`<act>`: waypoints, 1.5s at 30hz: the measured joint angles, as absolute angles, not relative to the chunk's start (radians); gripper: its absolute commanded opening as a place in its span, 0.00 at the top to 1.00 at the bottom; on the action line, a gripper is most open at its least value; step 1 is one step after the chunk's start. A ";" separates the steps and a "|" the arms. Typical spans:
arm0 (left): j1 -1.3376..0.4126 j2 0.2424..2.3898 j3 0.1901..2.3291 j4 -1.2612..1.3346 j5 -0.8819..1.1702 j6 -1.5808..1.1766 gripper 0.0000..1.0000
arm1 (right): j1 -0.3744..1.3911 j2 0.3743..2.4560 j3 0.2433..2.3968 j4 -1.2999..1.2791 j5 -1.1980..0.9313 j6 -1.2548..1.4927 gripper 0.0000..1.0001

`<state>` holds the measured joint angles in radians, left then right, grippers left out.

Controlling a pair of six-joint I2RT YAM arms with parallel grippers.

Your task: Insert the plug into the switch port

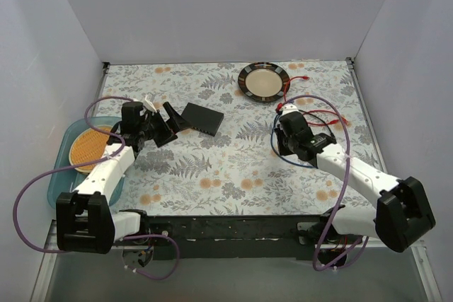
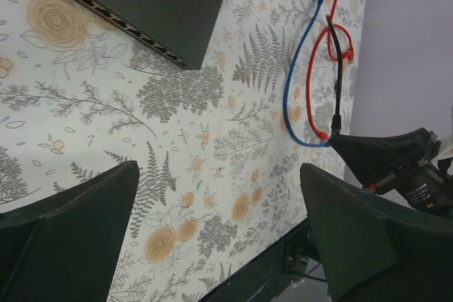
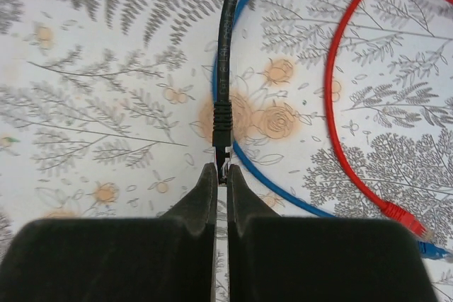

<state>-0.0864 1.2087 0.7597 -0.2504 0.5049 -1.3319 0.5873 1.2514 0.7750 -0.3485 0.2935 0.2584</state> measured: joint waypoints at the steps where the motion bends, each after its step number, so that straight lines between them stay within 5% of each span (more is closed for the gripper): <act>1: -0.086 1.206 0.752 -0.233 0.528 -1.339 0.02 | 0.593 1.230 0.779 -0.347 0.273 0.260 0.99; 18: -0.403 1.295 0.760 0.025 0.611 -1.506 0.05 | 0.902 1.301 0.929 -0.216 0.102 0.365 0.99; 25: -0.436 1.336 0.760 0.068 0.599 -1.533 0.31 | 0.995 1.352 0.989 -0.204 0.122 0.374 0.99; 29: -0.443 1.364 0.760 0.087 0.599 -1.538 0.86 | 1.022 1.352 0.995 -0.190 0.123 0.384 0.99; 32: -0.442 1.378 0.761 0.097 0.606 -1.538 0.98 | 1.025 1.352 0.995 -0.185 0.107 0.388 0.77; 35: -0.443 1.378 0.762 0.113 0.619 -1.529 0.99 | 1.025 1.346 0.994 -0.183 0.098 0.392 0.19; 36: -0.443 1.377 0.762 0.113 0.621 -1.520 1.00 | 1.025 1.334 0.991 -0.183 0.102 0.381 0.11; 38: -0.443 1.370 0.762 0.112 0.623 -1.500 1.00 | 1.021 1.280 0.981 -0.186 0.118 0.369 0.02; 45: -0.444 1.252 0.758 0.122 0.649 -1.418 0.99 | 0.888 1.019 0.953 -0.093 -0.027 0.351 0.02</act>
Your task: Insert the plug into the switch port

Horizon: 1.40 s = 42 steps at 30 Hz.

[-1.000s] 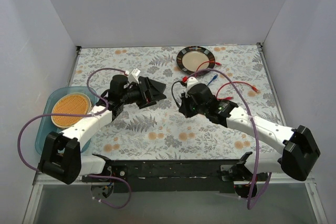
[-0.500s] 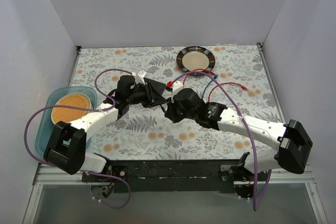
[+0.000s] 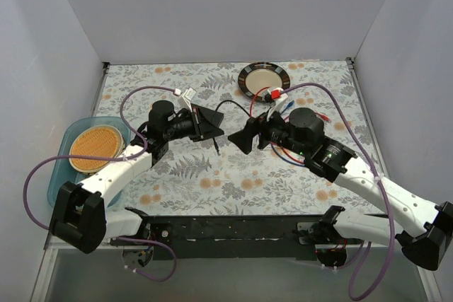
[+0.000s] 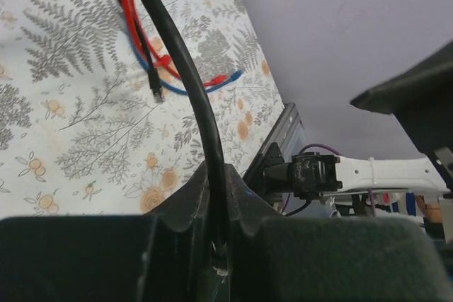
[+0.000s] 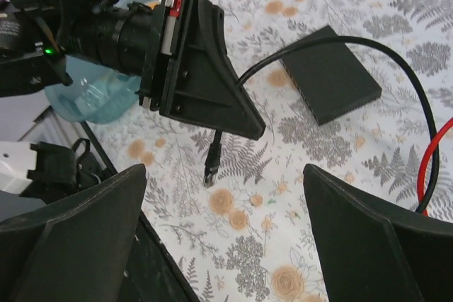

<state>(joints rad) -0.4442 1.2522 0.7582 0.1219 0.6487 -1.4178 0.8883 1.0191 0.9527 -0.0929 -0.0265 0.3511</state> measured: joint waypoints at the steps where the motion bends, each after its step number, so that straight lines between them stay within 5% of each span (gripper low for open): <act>1: -0.446 1.232 0.756 0.132 0.656 -1.411 0.99 | 0.866 1.011 0.953 -0.075 -0.060 0.352 0.02; 13: -0.463 1.111 0.726 0.206 0.730 -1.383 0.98 | 0.845 1.213 0.953 -0.019 -0.404 0.372 0.23; 17: -0.465 1.099 0.726 0.213 0.738 -1.382 0.98 | 0.845 1.243 0.957 0.004 -0.455 0.386 0.43; 25: -0.478 1.097 0.726 0.218 0.752 -1.377 0.97 | 0.845 1.309 0.959 0.094 -0.505 0.441 0.52; 29: -0.477 1.096 0.727 0.224 0.754 -1.367 0.94 | 0.842 1.318 0.959 0.105 -0.496 0.460 0.98; 31: -0.475 1.090 0.727 0.227 0.763 -1.355 0.82 | 0.834 1.322 0.958 0.104 -0.508 0.477 0.99; 32: -0.473 1.086 0.727 0.228 0.766 -1.348 0.56 | 0.833 1.322 0.960 0.104 -0.510 0.483 0.99; 34: -0.473 1.081 0.727 0.214 0.753 -1.329 0.29 | 0.833 1.323 0.963 0.101 -0.503 0.480 0.99; 35: -0.468 1.080 0.728 0.183 0.712 -1.323 0.05 | 0.833 1.321 0.973 0.091 -0.500 0.471 0.99; 42: -0.482 1.005 0.765 -0.003 0.397 -1.307 0.02 | 0.808 1.275 1.033 -0.007 -0.360 0.405 0.99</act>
